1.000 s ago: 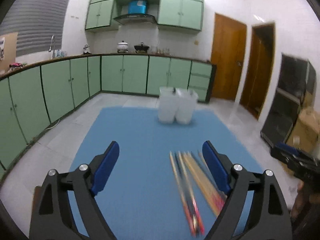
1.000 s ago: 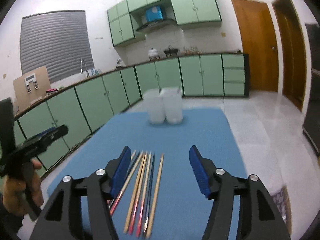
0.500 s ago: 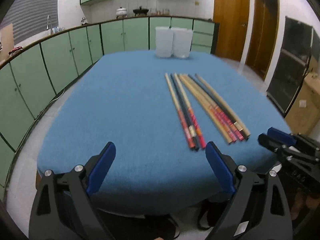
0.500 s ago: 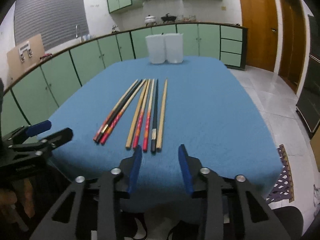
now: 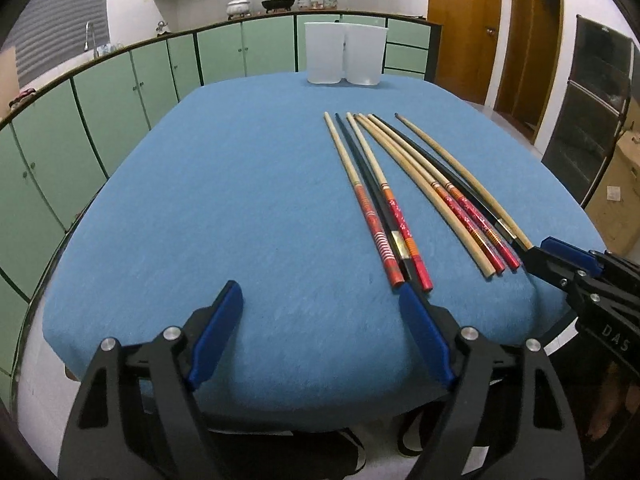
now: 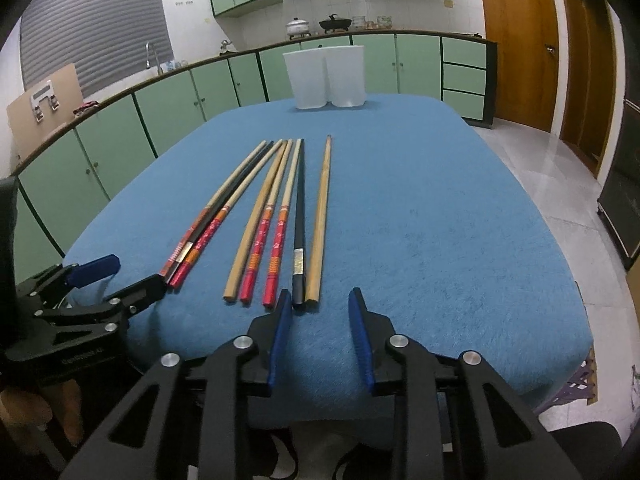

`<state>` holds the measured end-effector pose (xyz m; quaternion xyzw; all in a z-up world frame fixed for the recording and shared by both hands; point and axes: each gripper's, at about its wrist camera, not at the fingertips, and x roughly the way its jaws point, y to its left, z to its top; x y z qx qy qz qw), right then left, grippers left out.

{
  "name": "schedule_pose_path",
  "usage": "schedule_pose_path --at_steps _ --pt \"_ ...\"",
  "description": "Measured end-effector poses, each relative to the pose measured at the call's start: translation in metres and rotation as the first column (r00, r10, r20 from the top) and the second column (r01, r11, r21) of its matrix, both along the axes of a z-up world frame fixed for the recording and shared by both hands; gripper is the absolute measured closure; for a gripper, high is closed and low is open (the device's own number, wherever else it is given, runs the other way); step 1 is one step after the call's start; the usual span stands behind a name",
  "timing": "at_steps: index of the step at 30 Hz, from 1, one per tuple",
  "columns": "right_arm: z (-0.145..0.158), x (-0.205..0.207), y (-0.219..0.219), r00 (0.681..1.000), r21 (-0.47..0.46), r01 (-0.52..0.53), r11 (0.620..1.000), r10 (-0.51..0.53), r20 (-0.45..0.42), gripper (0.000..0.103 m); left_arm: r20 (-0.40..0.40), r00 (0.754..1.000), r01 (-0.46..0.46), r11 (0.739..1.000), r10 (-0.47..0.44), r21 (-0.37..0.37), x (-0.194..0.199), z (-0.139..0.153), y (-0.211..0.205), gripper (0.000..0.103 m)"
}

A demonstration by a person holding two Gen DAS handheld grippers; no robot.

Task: Organize utensils
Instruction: 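Move both tools back down toward the chopsticks on the blue mat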

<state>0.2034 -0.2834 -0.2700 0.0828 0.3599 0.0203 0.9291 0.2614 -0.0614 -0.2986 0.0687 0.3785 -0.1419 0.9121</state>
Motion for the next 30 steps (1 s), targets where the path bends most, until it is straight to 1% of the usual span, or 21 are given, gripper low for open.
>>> schedule_pose_path --at_steps 4,11,16,18,19,20,21,23,25,28,30 --pt "0.004 -0.005 -0.005 1.0 0.003 0.002 1.0 -0.002 0.009 0.075 -0.003 1.0 0.004 1.0 -0.004 -0.019 0.004 0.003 -0.004 0.025" --pt "0.001 -0.004 -0.01 1.0 0.016 0.014 1.0 -0.014 -0.012 0.074 -0.003 1.0 0.024 1.0 -0.024 -0.016 0.002 0.002 -0.013 0.026" --pt "0.001 -0.002 0.001 1.0 -0.015 -0.011 1.0 0.011 0.001 0.074 0.003 1.0 0.011 1.0 -0.011 -0.019 0.005 0.002 -0.014 0.026" --pt "0.0 0.0 0.001 1.0 -0.027 -0.006 1.0 0.006 0.005 0.075 0.006 1.0 0.002 1.0 -0.002 -0.018 0.006 0.002 -0.014 0.029" --pt "0.0 0.001 0.0 1.0 -0.029 0.001 1.0 -0.001 0.007 0.077 0.006 1.0 -0.006 1.0 0.006 -0.023 0.008 0.002 -0.013 0.031" --pt "0.0 0.003 -0.004 1.0 -0.023 0.01 1.0 -0.01 0.005 0.082 0.006 1.0 -0.013 1.0 0.013 -0.028 0.008 0.003 -0.01 0.035" --pt "-0.001 0.003 -0.006 1.0 -0.019 0.018 1.0 -0.018 0.005 0.082 0.005 1.0 -0.022 0.999 0.023 -0.036 0.01 0.004 -0.007 0.04" --pt "-0.001 0.001 -0.014 0.999 -0.016 0.041 0.999 -0.041 0.004 0.082 0.002 0.999 -0.036 0.998 0.037 -0.048 0.013 0.004 -0.003 0.044" --pt "-0.002 0.001 -0.016 0.999 -0.006 0.041 0.999 -0.041 -0.001 0.082 0.004 1.0 -0.031 0.999 0.031 -0.04 0.014 0.004 -0.005 0.045" --pt "-0.002 0.002 -0.011 1.0 -0.017 0.022 1.0 -0.022 0.003 0.082 0.012 1.0 0.0 0.999 0.0 -0.033 0.013 0.003 -0.012 0.044" --pt "-0.003 0.003 -0.009 1.0 -0.029 0.019 0.999 -0.018 0.007 0.082 0.013 1.0 0.005 0.999 -0.004 -0.031 0.013 0.003 -0.013 0.044"
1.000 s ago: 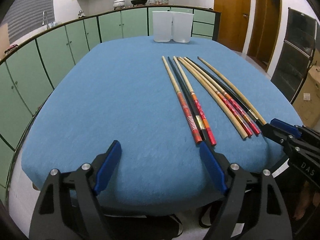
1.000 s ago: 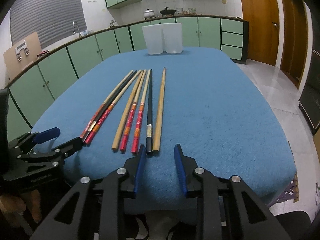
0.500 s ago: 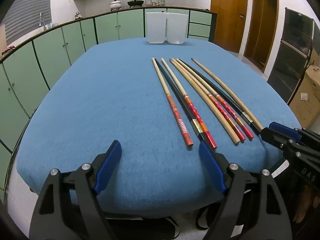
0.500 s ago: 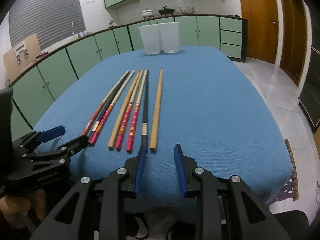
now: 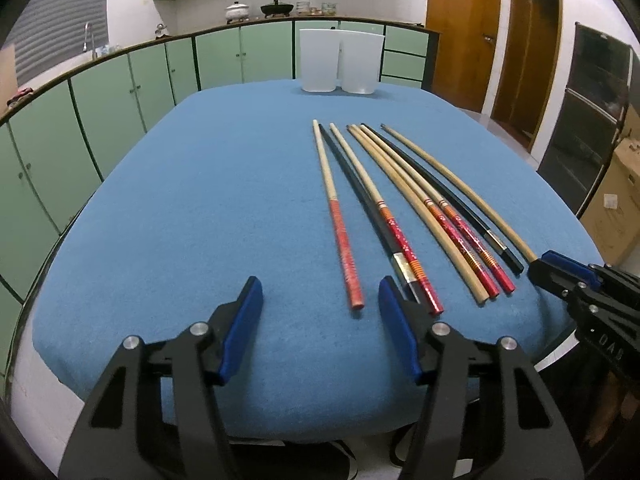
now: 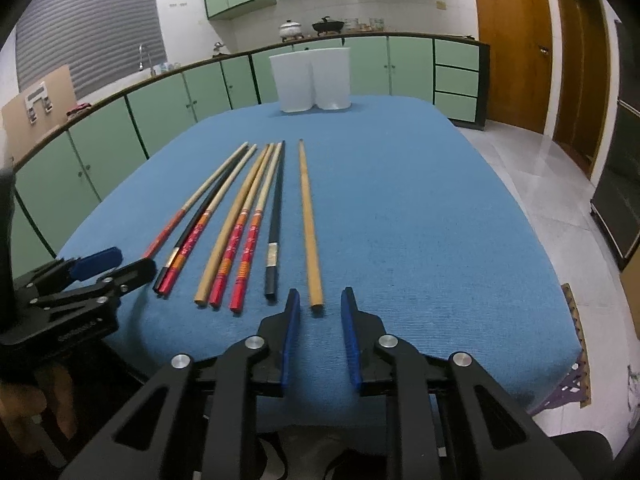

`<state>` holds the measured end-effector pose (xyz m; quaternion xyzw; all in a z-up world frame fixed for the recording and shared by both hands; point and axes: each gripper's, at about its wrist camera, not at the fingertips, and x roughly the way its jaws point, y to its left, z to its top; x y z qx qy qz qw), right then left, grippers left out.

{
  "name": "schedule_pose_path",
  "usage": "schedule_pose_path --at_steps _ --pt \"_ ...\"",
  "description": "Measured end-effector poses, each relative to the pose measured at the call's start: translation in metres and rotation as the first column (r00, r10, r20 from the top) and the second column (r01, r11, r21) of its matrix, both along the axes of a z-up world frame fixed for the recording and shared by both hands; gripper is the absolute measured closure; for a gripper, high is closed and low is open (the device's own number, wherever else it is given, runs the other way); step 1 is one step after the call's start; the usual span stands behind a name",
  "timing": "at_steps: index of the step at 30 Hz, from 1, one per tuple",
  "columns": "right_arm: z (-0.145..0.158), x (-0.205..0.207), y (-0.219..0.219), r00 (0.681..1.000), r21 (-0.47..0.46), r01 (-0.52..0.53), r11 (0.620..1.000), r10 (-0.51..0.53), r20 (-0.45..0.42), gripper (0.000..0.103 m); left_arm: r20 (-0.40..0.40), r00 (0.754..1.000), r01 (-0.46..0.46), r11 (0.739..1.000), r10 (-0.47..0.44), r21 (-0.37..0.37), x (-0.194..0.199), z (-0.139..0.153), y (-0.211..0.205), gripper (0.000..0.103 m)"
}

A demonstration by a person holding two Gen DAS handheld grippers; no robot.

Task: Organize utensils
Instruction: 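Move both tools back down toward the chopsticks on the blue mat, then grasp a red chopstick with the left gripper while the right gripper grasps a wooden chopstick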

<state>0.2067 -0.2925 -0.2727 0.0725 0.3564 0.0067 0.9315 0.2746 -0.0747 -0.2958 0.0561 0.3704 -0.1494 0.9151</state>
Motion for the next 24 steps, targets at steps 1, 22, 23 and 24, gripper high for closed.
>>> schedule_pose_path --at_steps 1,22,23,24 --pt "0.0 0.001 0.0 1.0 -0.002 0.003 1.0 -0.003 0.002 0.084 0.0 1.0 0.0 1.0 0.0 -0.003 0.001 0.0 0.0 0.044" --pt "0.094 -0.011 -0.007 0.981 0.031 -0.027 0.999 0.021 0.194 0.096 0.106 0.994 0.031 0.988 -0.015 -0.149 -0.01 0.079 0.017 0.097" --pt "0.104 -0.007 -0.008 0.979 0.029 -0.031 0.999 0.024 0.203 0.096 0.123 0.992 0.036 0.988 -0.017 -0.15 -0.01 0.087 0.017 0.097" --pt "0.11 -0.004 -0.009 0.977 0.027 -0.035 0.999 0.028 0.209 0.096 0.142 0.99 0.041 0.987 -0.019 -0.154 -0.009 0.096 0.018 0.097"
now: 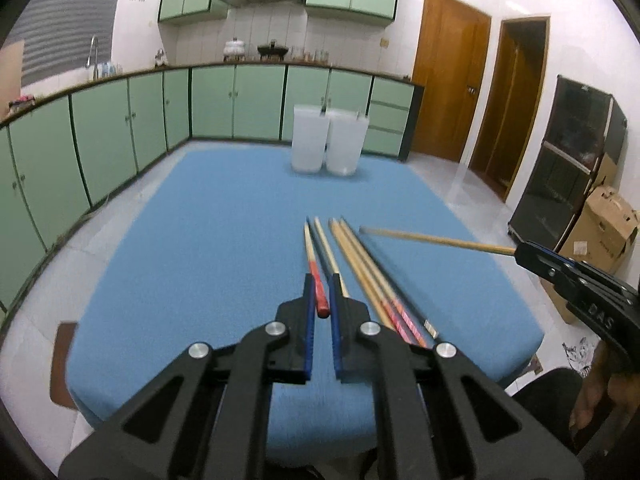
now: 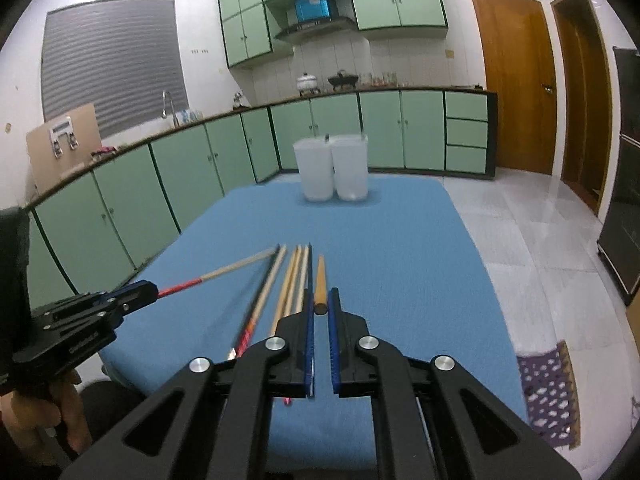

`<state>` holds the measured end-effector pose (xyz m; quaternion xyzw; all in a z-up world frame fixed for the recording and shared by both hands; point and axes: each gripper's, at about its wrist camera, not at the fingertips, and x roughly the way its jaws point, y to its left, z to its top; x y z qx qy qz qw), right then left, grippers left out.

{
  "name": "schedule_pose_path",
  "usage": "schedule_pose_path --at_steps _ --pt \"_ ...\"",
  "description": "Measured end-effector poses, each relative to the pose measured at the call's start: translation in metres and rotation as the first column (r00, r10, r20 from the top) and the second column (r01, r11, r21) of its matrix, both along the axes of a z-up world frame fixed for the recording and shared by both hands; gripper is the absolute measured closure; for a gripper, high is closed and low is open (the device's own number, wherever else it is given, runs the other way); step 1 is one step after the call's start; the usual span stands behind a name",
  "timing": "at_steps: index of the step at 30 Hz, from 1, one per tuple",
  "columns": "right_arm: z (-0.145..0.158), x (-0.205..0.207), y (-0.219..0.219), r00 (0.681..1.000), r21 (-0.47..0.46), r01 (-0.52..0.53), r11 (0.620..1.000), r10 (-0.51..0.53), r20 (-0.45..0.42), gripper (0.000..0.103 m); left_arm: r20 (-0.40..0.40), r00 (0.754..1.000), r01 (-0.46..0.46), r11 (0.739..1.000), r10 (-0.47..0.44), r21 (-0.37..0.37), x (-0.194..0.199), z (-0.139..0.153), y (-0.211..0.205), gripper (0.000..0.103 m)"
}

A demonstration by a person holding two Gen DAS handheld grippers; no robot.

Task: Organize utensils
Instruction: 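Grasp a red chopstick with the left gripper while the right gripper grasps a wooden chopstick, then carry both chopsticks over the holder and lower them into it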

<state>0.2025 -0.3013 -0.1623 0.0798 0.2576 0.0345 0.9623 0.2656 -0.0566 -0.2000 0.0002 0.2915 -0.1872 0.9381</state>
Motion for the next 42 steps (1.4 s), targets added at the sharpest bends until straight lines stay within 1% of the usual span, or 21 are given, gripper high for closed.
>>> schedule_pose_path --at_steps 3,5,9,13,16,22,27,30,35,37,42 --pt "0.019 0.015 -0.002 1.0 -0.012 -0.019 1.0 0.019 0.008 0.096 0.036 0.999 0.012 1.0 -0.012 -0.007 0.006 0.021 0.002 0.097" --pt "0.033 0.029 -0.003 0.999 -0.034 -0.037 0.999 0.038 0.009 0.096 0.045 0.999 0.022 1.0 -0.021 -0.015 0.013 0.031 0.003 0.097" --pt "0.059 0.058 -0.006 0.997 -0.043 -0.073 0.996 0.074 0.004 0.096 0.059 0.998 0.025 1.0 -0.025 -0.009 0.036 0.052 0.001 0.097" --pt "0.08 0.09 -0.004 0.992 -0.067 -0.122 0.99 0.121 -0.021 0.096 0.072 0.997 0.033 0.999 -0.032 -0.013 0.057 0.074 -0.002 0.097" --pt "0.092 0.112 0.0 0.989 -0.095 -0.149 0.984 0.147 -0.034 0.096 0.103 0.994 0.041 0.999 -0.04 -0.003 0.071 0.091 -0.006 0.097" --pt "0.116 0.153 0.004 0.979 -0.108 -0.197 0.974 0.192 -0.063 0.096 0.132 0.988 0.074 0.997 -0.075 0.011 0.096 0.11 -0.02 0.098" --pt "0.137 0.179 0.001 0.973 -0.118 -0.226 0.967 0.218 -0.076 0.096 0.13 0.985 0.109 0.994 -0.11 0.014 0.119 0.121 -0.032 0.098" --pt "0.152 0.196 -0.003 0.972 -0.126 -0.228 0.965 0.22 -0.076 0.096 0.129 0.983 0.126 0.992 -0.127 0.016 0.137 0.129 -0.039 0.098" --pt "0.184 0.227 -0.017 0.977 -0.12 -0.21 0.97 0.203 -0.064 0.096 0.137 0.98 0.148 0.989 -0.146 -0.003 0.181 0.162 -0.048 0.098" --pt "0.201 0.242 -0.025 0.981 -0.125 -0.19 0.974 0.185 -0.052 0.096 0.155 0.978 0.145 0.989 -0.142 -0.004 0.196 0.177 -0.052 0.098" --pt "0.226 0.278 -0.04 0.991 -0.135 -0.137 0.981 0.134 -0.028 0.096 0.225 0.967 0.123 0.992 -0.116 -0.018 0.238 0.218 -0.066 0.098"
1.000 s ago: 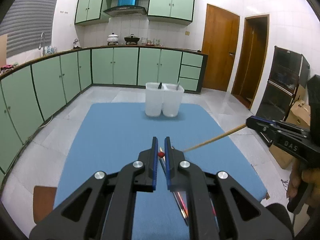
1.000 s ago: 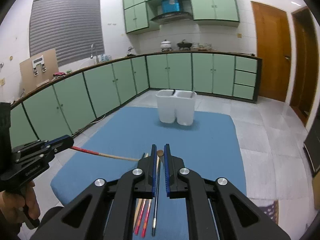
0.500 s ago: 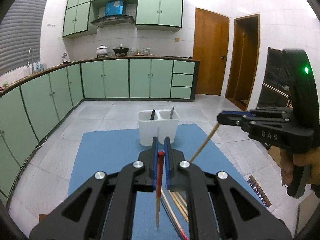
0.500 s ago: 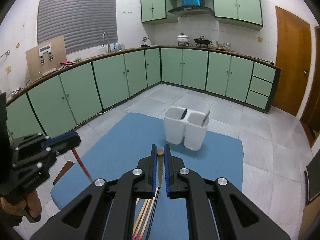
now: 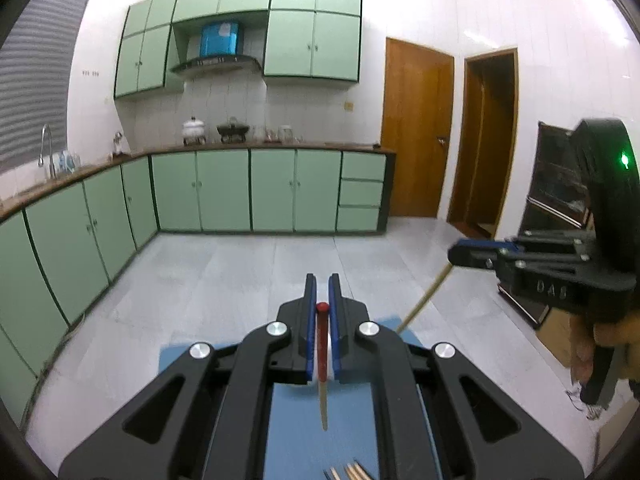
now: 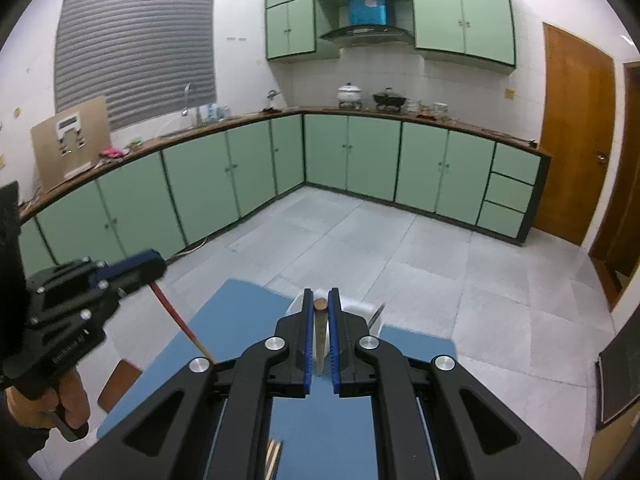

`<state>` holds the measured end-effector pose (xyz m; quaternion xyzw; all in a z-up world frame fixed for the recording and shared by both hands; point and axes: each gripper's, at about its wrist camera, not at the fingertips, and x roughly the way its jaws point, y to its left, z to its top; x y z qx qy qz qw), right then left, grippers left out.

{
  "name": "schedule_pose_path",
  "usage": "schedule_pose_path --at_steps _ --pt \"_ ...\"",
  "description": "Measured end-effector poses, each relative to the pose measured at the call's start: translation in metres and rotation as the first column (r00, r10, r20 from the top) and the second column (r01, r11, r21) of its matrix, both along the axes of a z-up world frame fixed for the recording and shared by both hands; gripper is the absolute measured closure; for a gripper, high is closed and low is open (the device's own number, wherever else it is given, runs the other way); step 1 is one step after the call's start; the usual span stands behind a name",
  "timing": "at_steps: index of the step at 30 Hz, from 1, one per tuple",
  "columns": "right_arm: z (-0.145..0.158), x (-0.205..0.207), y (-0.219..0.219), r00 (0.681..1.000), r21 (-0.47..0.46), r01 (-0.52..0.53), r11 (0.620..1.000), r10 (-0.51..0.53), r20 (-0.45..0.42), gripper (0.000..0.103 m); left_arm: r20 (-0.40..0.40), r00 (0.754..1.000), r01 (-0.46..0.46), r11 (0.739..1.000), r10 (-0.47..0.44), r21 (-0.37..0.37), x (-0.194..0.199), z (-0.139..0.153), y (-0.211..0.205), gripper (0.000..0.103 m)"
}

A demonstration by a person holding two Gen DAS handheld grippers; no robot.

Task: Organize utensils
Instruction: 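Carry both chopsticks over the holder and lower them into it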

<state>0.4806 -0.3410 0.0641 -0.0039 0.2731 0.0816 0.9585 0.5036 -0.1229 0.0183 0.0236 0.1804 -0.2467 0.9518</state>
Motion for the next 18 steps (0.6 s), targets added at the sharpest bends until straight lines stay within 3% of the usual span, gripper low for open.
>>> schedule_pose_path --at_steps 5,10,15,18 --pt "0.015 0.038 -0.009 0.999 -0.027 0.041 0.999 -0.041 0.025 0.096 0.055 0.998 -0.042 0.999 0.044 -0.025 0.047 0.029 -0.022 0.098" --pt "-0.013 0.083 -0.018 0.998 -0.055 0.061 0.997 -0.062 -0.025 0.096 0.077 0.994 -0.074 0.997 0.076 -0.028 0.098 0.031 -0.051 0.098" --pt "-0.059 0.117 -0.033 0.993 -0.025 0.065 0.998 -0.067 -0.102 0.096 0.082 0.993 -0.09 0.996 0.088 0.015 0.136 -0.005 -0.074 0.098" --pt "-0.081 0.128 -0.039 0.989 -0.024 0.063 0.998 -0.065 -0.134 0.096 0.014 0.996 -0.089 0.996 0.089 0.023 0.152 -0.045 -0.076 0.098"
